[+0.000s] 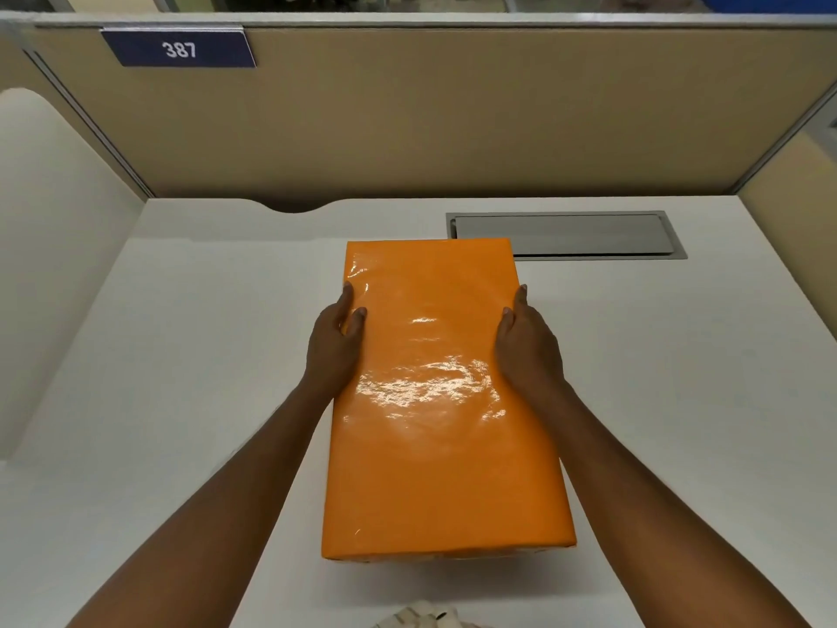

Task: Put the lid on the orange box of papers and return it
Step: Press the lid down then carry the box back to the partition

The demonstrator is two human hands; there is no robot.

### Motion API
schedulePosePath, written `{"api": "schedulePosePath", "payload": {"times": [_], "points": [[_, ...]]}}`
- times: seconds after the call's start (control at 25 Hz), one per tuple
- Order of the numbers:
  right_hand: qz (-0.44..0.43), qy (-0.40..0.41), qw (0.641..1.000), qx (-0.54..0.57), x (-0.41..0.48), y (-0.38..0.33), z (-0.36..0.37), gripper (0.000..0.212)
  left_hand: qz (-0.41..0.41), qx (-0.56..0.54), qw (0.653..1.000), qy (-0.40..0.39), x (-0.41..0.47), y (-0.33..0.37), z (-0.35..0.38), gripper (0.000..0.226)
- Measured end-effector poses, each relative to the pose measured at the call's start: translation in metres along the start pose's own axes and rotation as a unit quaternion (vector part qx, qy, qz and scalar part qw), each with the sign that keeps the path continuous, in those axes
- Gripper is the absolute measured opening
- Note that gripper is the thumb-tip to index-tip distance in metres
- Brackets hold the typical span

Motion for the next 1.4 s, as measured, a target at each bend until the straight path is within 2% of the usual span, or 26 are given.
{"api": "schedulePosePath", "payload": {"times": [0.32, 0.44, 0.56, 0.68, 0.88, 1.0, 1.08, 1.2, 1.32, 1.4], "points": [[0.022, -0.025, 0.999, -0.008, -0.002, -0.001, 0.002, 0.054, -0.016, -0.020, 1.000, 0.000, -0.002, -0.004, 0.000, 0.057], [0.042, -0.008, 0.999, 0.022, -0.004, 0.001, 0.000, 0.054, -0.023, -0.061, 0.995, 0.074, -0.011, -0.004, -0.012, 0.053], [0.001, 0.076, 0.993, 0.086, -0.010, -0.003, -0.014, 0.050, -0.041, -0.082, 0.984, 0.153, -0.033, -0.014, -0.026, 0.042], [-0.030, 0.097, 0.982, 0.158, -0.026, 0.005, -0.026, 0.041, -0.047, -0.094, 0.986, 0.127, -0.068, -0.028, -0.032, 0.036], [0.038, -0.007, 0.965, 0.260, -0.064, 0.039, -0.023, 0.049, -0.129, -0.181, 0.975, 0.029, -0.125, -0.043, -0.026, 0.030], [0.061, -0.141, 0.928, 0.340, -0.082, 0.047, -0.011, 0.050, -0.156, -0.255, 0.954, -0.031, -0.138, -0.040, -0.013, 0.042], [0.069, -0.192, 0.892, 0.403, -0.087, 0.053, -0.011, 0.049, -0.167, -0.292, 0.940, -0.050, -0.141, -0.039, -0.008, 0.045], [0.098, -0.219, 0.839, 0.488, -0.092, 0.061, -0.009, 0.047, -0.176, -0.323, 0.927, -0.069, -0.142, -0.041, -0.005, 0.047], [0.141, -0.221, 0.802, 0.536, -0.100, 0.067, 0.001, 0.047, -0.186, -0.328, 0.923, -0.076, -0.141, -0.042, -0.002, 0.048], [0.160, -0.212, 0.790, 0.552, -0.101, 0.068, 0.005, 0.046, -0.192, -0.324, 0.924, -0.069, -0.140, -0.046, -0.001, 0.047]]}}
Point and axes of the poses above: each hand's wrist, its own x-axis towards the middle knuckle, its own z-axis out of the palm, y = z × x, the point moved 5 cm from there along x, towards the middle knuckle, and after that the axes turned 1 degree about x, right-handed, at the moved point
